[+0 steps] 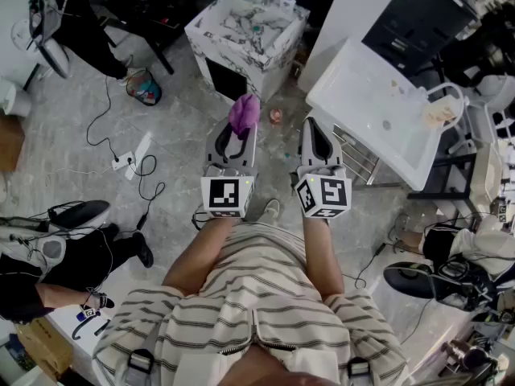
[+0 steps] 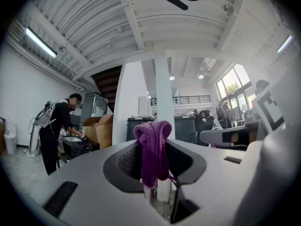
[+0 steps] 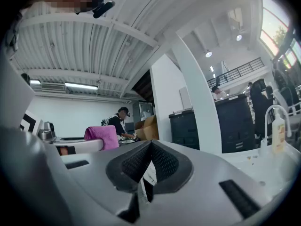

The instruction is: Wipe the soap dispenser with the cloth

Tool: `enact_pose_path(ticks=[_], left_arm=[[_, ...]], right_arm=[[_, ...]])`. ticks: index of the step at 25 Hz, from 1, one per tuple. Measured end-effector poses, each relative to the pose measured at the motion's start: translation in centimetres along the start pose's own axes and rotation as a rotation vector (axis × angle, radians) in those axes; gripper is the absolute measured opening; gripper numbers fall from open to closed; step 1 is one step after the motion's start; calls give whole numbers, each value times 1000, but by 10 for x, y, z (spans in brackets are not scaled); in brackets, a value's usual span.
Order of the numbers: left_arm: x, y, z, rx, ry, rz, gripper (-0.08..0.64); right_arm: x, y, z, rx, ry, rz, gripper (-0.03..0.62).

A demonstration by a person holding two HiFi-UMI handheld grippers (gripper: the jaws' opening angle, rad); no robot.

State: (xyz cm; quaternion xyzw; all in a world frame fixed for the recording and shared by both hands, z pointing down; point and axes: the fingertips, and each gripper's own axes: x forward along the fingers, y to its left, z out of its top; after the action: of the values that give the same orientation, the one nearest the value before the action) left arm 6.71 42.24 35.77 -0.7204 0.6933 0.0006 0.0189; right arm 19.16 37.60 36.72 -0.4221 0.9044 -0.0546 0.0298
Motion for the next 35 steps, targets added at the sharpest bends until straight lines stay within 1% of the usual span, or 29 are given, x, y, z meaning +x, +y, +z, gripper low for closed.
enact_pose_path(ticks=[3, 8, 12, 14, 18, 22, 28, 32, 35], left_arm=[[12, -12, -3, 0, 3, -9, 121], [24, -25, -6, -1, 16, 8, 121], [31, -28, -9, -13, 17, 50, 121], [35, -30, -8, -17, 12, 70, 118], [44, -35, -6, 4, 7, 87, 118], [48, -29, -19, -9, 30, 115, 118], [77, -16, -39, -28, 48, 116, 112], [115, 7, -53, -44, 47, 89, 112], [157, 35, -57, -63, 42, 70, 112]], right_arm=[[3, -15, 4, 4, -11, 3, 6], [2, -31, 9, 22, -31, 24, 6], [3, -40, 10, 72, -47, 80, 7], [3, -47, 11, 76, -57, 88, 8], [9, -62, 12, 79, -74, 91, 8], [20, -67, 5, 87, -62, 101, 8], [54, -74, -12, 78, -26, 95, 6], [96, -77, -26, 56, -3, 87, 6], [142, -78, -26, 32, 3, 80, 6]])
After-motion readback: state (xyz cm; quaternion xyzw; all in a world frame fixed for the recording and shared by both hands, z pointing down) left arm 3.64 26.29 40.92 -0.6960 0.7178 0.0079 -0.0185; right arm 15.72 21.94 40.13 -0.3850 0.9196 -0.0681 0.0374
